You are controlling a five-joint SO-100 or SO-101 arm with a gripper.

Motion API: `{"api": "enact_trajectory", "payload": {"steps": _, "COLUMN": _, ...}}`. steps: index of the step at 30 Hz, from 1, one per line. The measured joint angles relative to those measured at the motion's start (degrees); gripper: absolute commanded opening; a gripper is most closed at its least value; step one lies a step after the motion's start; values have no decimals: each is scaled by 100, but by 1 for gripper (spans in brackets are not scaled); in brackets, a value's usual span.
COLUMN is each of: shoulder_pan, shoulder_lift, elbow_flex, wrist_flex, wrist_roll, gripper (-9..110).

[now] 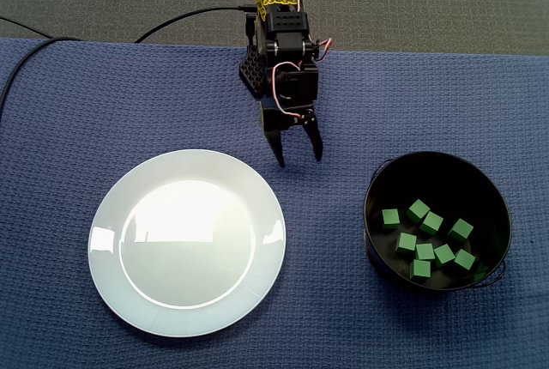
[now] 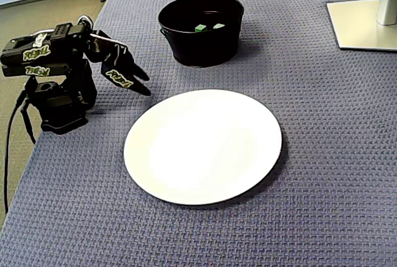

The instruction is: Pick up the items on the white plate and put them in the black container.

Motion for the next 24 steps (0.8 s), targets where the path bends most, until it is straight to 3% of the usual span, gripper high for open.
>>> {"api": "enact_trajectory", "payload": {"steps": 6, "shoulder_pan": -62, "shoulder_lift": 396, "elbow_flex": 0, "wrist_flex": 1714, "wrist_roll": -1160, "gripper": 4}}
{"api": "enact_trajectory", "payload": {"steps": 11, "shoulder_pan": -9, "shoulder_lift": 703, "elbow_flex": -53, "wrist_flex": 2153, "wrist_roll": -1477, "gripper": 5}}
{"api": "enact_trajectory", "payload": {"steps": 24, "shoulder_pan": 360, "shoulder_lift": 993, "elbow_flex": -114, "wrist_flex": 2584, "wrist_roll": 9, "gripper": 9}}
